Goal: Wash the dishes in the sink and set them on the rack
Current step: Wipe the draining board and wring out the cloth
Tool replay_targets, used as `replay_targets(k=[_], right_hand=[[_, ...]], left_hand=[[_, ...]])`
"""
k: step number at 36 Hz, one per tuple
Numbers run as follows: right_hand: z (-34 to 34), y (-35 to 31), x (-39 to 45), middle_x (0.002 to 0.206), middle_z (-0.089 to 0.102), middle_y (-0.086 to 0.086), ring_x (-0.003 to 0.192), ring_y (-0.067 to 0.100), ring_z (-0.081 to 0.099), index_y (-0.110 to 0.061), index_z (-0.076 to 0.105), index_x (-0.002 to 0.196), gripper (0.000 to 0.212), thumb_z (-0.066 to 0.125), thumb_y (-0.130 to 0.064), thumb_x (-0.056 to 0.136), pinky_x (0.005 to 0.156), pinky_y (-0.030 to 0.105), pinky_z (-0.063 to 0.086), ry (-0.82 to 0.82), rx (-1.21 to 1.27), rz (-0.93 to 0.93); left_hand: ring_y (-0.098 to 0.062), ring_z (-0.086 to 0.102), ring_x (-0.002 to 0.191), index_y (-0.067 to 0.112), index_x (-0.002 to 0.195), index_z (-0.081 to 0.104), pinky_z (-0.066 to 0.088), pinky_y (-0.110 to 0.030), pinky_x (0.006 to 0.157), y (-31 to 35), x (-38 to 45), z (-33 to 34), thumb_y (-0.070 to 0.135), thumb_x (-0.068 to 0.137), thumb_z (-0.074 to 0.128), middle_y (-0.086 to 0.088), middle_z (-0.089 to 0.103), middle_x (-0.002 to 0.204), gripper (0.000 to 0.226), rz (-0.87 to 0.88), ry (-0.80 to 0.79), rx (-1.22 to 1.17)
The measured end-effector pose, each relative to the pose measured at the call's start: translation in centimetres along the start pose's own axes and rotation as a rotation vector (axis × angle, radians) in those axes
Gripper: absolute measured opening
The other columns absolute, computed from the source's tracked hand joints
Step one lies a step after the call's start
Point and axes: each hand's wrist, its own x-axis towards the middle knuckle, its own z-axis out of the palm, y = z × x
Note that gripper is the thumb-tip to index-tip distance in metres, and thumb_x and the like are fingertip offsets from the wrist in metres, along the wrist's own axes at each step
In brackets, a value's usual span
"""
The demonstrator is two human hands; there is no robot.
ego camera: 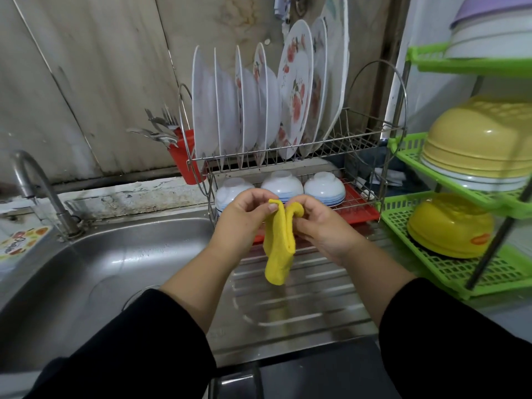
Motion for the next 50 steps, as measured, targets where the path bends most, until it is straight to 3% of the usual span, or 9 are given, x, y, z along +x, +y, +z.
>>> replay_targets(k=[8, 13, 23, 31, 34, 38, 41, 45, 50], right_hand=[[-2.2, -0.8, -0.6, 0.111, 0.058, 0.028, 0.098, 0.025, 0.054, -0.015, 0.045, 0.092, 0.011, 0.04, -0.008, 0.098, 0.094, 0.047, 0.043, 0.111, -0.095, 0.052], [-4.4, -1.2, -1.2, 0.095, 0.063, 0.001, 0.092, 0.017, 0.061, -0.02, 0.05, 0.101, 0.008, 0.043, -0.019, 0.099, 0.094, 0.044, 0.047, 0.167, -0.311, 0.11], [-6.0, -2.7, -2.0, 0.085, 0.056, 0.003, 0.072, 0.013, 0.056, -0.017, 0.045, 0.11, 0.02, 0.035, -0.031, 0.102, 0.06, 0.028, 0.053, 0.257, -0.663, 0.229], [-7.2, -3.0, -2.3, 0.086, 0.054, -0.001, 0.083, 0.022, 0.059, -0.02, 0.031, 0.133, 0.039, 0.026, -0.042, 0.102, 0.075, 0.038, 0.053, 0.215, -0.812, 0.345], [-7.4, -3.0, -2.3, 0.091, 0.057, 0.007, 0.076, 0.02, 0.057, -0.017, 0.032, 0.136, 0.043, 0.028, -0.043, 0.101, 0.062, 0.031, 0.05, 0.218, -0.746, 0.39], [-8.0, -2.6, -2.3, 0.13, 0.052, 0.006, 0.111, 0.029, 0.055, -0.017, 0.029, 0.146, 0.052, 0.037, -0.042, 0.1, 0.093, 0.045, 0.048, 0.303, -0.422, 0.462], [-8.2, -2.3, -2.9, 0.088, 0.066, 0.008, 0.083, 0.024, 0.064, -0.012, 0.054, 0.119, 0.035, 0.037, -0.037, 0.102, 0.088, 0.049, 0.05, 0.329, -0.16, 0.511], [-8.9, -1.3, -4.2, 0.077, 0.074, 0.002, 0.069, 0.015, 0.071, -0.014, 0.063, 0.099, 0.027, 0.038, -0.023, 0.1, 0.065, 0.034, 0.055, 0.243, 0.073, 0.531], [-9.2, 0.4, -5.2, 0.099, 0.07, 0.009, 0.079, 0.022, 0.069, -0.011, 0.059, 0.117, 0.029, 0.041, -0.005, 0.094, 0.063, 0.032, 0.059, 0.263, 0.163, 0.542]], left_hand=[[-0.006, 0.051, 0.065, 0.027, 0.089, 0.052, 0.047, -0.022, 0.059, -1.0, 0.4, -1.4, 0.007, 0.097, 0.047, 0.002, 0.052, 0.079, 0.022, 0.048, 0.146, 0.095], [-0.019, 0.049, 0.074, 0.03, 0.085, 0.051, 0.047, -0.047, 0.072, -1.5, 0.5, -2.0, 0.013, 0.099, 0.045, 0.005, 0.052, 0.078, 0.022, -0.023, 0.26, 0.182], [-0.015, 0.049, 0.066, 0.014, 0.091, 0.055, 0.04, -0.015, 0.049, -2.9, 0.4, -1.9, 0.017, 0.099, 0.045, 0.003, 0.053, 0.071, 0.014, -0.058, 0.254, 0.467], [-0.032, 0.057, 0.072, 0.018, 0.114, 0.039, 0.043, -0.038, 0.064, -3.8, 0.5, -1.3, 0.033, 0.103, 0.023, -0.004, 0.05, 0.067, 0.024, -0.007, 0.095, 0.813], [-0.027, 0.053, 0.066, 0.013, 0.117, 0.041, 0.043, -0.037, 0.063, -4.0, 1.1, -1.1, 0.029, 0.104, 0.026, -0.004, 0.048, 0.068, 0.026, -0.07, 0.07, 0.775], [-0.026, 0.058, 0.083, 0.011, 0.116, 0.051, 0.053, -0.036, 0.072, -4.1, 1.6, -0.7, 0.042, 0.102, 0.03, -0.012, 0.06, 0.092, 0.04, -0.427, 0.04, 0.484], [-0.019, 0.057, 0.089, 0.023, 0.13, 0.044, 0.05, -0.034, 0.07, -4.2, 0.9, -1.0, 0.043, 0.098, 0.043, -0.004, 0.061, 0.111, 0.038, -0.667, -0.16, 0.056], [-0.018, 0.059, 0.103, 0.04, 0.149, -0.008, 0.052, -0.043, 0.081, -6.0, -0.1, -1.0, 0.002, 0.092, 0.053, 0.008, 0.048, 0.137, 0.092, -0.583, -0.258, -0.057], [-0.015, 0.046, 0.115, 0.034, 0.15, -0.002, 0.041, -0.031, 0.096, -7.5, -1.0, 0.0, -0.007, 0.094, 0.046, 0.01, 0.033, 0.133, 0.085, -0.498, -0.292, 0.067]])
